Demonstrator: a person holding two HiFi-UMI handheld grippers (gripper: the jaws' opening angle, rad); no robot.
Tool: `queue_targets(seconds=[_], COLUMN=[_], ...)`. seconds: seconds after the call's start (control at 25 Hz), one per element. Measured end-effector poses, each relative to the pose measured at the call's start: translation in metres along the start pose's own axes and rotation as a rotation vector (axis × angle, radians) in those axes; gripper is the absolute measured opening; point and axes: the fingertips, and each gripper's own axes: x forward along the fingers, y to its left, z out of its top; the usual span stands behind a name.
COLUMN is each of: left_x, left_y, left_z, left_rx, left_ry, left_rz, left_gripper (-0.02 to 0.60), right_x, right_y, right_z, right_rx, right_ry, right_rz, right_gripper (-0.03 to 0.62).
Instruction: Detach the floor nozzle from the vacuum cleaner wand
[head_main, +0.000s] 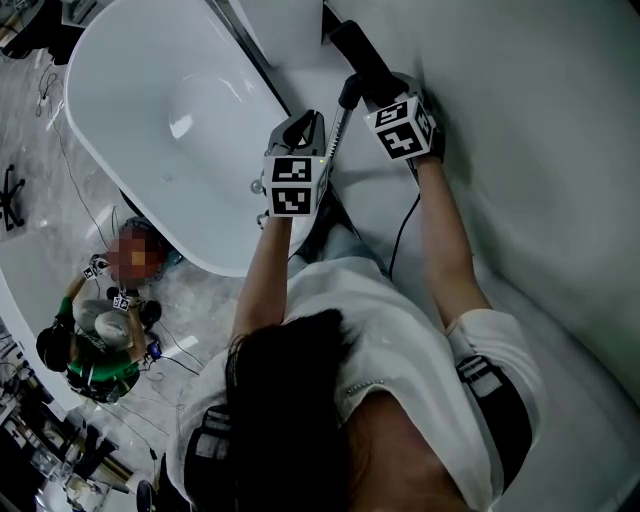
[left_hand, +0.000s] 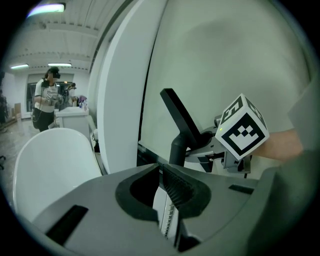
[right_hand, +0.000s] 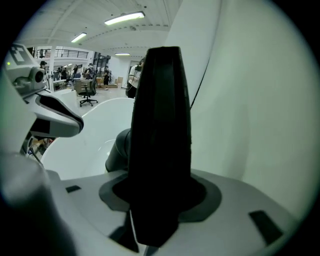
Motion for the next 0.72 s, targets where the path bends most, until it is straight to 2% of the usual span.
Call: queue_targets(seconds=[0.24, 0.52, 0.72], left_x=[0.009, 0.024, 0.035], left_y=[-0.004, -0.009, -0.012], left_z=[-0.008, -0.022, -0.04], left_rx=[-0.008, 0.003, -0.015], left_ry=[0.016, 0.081, 0.124], left_rz=[-0.016, -0.034, -0.068], left_gripper=[0.006, 0.014, 0.069], right_x=[0.002, -0.004, -0.002], right_y=[0.0, -0.005, -0.004], right_z=[0.0, 0.008, 0.009], right_rx=[0.023, 0.043, 0.053], right_ry=[-0.007, -0.034, -0.044], right_rz=[-0.011, -0.035, -0.04], right_gripper=[0.218, 0.215, 0.216])
